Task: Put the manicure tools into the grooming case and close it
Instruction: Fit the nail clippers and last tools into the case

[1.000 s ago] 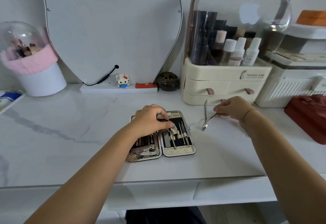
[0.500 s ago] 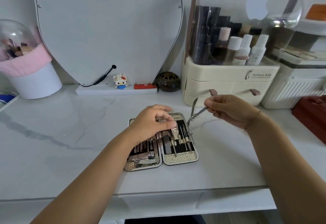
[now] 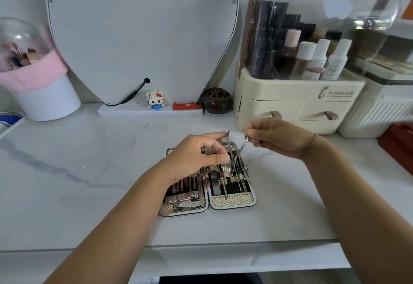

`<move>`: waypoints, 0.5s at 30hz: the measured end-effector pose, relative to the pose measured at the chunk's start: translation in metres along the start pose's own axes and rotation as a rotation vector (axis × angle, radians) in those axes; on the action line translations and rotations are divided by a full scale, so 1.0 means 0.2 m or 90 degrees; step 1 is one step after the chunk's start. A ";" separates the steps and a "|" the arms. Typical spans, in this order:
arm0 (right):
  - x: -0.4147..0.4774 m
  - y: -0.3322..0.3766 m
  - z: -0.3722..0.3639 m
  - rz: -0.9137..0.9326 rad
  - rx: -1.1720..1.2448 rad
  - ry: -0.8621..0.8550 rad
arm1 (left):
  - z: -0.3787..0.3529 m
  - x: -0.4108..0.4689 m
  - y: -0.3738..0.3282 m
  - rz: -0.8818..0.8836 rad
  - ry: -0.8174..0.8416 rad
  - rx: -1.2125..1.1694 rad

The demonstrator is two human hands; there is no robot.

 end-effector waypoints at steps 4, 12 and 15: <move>0.01 0.00 -0.01 -0.035 0.033 -0.009 | 0.00 0.01 0.00 0.003 0.022 -0.007; 0.09 0.07 -0.10 -0.205 -0.024 -0.118 | 0.00 0.00 -0.01 0.006 0.007 -0.024; 0.09 0.05 -0.13 -0.215 -0.085 -0.188 | 0.00 0.00 -0.01 -0.006 -0.001 -0.019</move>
Point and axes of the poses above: each hand's wrist, its own x-axis towards the middle knuckle, its own z-axis out of the back of the hand, y = z × x, the point moved 1 cm from there along x, towards the middle knuckle, and after that the axes turned 9 degrees about -x, right-handed, at the moved point
